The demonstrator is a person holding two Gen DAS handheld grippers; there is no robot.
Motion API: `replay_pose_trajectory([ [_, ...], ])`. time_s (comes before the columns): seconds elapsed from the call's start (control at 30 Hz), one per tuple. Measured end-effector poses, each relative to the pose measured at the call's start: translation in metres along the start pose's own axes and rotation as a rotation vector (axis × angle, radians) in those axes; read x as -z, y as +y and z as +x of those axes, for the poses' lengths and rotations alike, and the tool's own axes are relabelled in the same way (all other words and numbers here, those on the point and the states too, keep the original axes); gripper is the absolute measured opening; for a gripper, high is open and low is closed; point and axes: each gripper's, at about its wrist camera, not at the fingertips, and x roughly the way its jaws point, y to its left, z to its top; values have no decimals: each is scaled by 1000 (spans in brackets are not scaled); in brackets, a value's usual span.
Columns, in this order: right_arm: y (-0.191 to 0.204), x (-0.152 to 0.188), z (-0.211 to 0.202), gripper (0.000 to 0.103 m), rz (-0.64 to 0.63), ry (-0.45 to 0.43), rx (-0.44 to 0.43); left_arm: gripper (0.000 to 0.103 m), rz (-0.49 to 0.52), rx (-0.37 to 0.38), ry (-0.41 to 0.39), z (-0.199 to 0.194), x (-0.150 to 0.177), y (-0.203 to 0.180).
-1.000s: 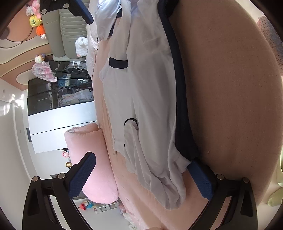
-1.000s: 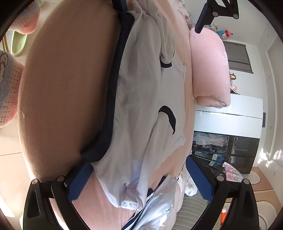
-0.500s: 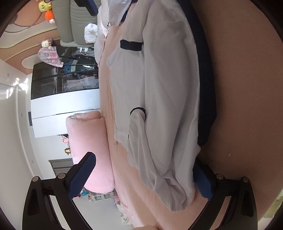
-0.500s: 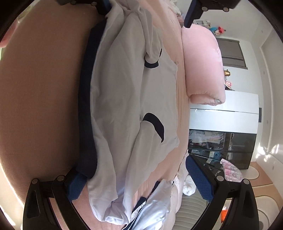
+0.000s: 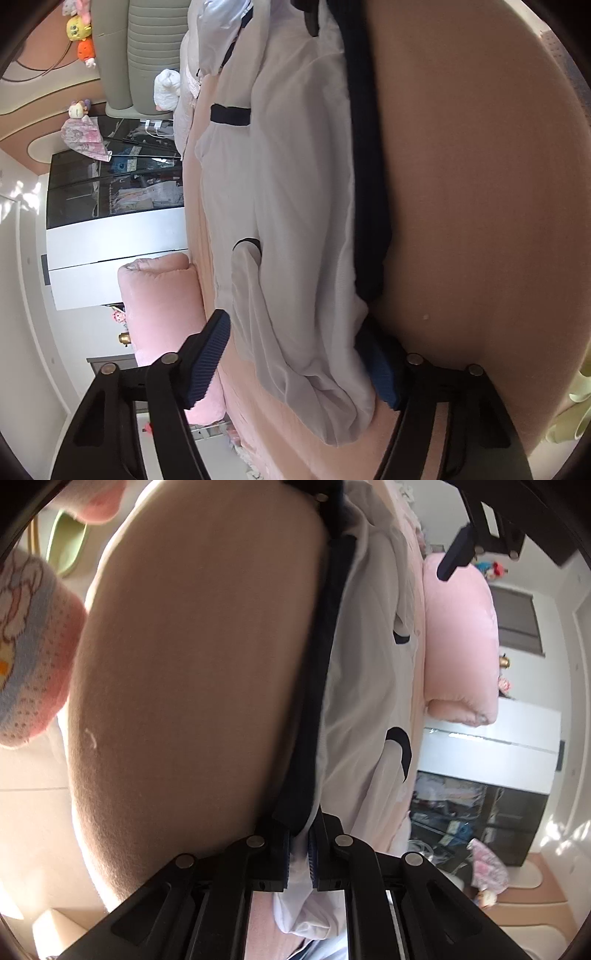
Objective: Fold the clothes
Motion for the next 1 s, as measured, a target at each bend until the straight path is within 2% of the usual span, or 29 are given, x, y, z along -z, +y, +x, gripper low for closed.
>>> replay_pose_trajectory([
  [0.03,5,0,-1,10,-18,-5,24,38,21,10,0,-2,0,-7],
  [0.07,2,1,0,10,-1,-8,10,18,51,14,-1,-4,0,-16],
  [0.1,-1,2,0,10,12,-12,-3,8,75,-9,-8,-4,0,-24],
  [0.13,-3,2,1,10,17,-19,-15,6,98,-34,-16,-4,0,-32],
  [0.3,-6,4,2,10,18,-36,-33,5,59,52,-40,-6,2,-20],
  [0.4,-15,6,4,10,31,-43,-83,5,45,108,-58,-6,3,-11],
  [0.47,-29,8,7,10,62,-50,-161,5,35,144,-74,-6,5,-5],
  [0.57,-60,13,16,10,154,-52,-337,5,18,208,-100,-7,8,6],
  [0.63,-83,19,26,10,255,-42,-478,6,-20,285,-108,-5,9,19],
  [0.73,-112,27,41,10,394,-26,-649,6,-130,460,-87,3,7,47],
  [0.87,-133,35,53,10,512,-3,-748,7,-317,704,-23,23,7,85],
  [1.0,-146,40,58,10,558,1,-785,7,-466,867,39,40,9,106],
])
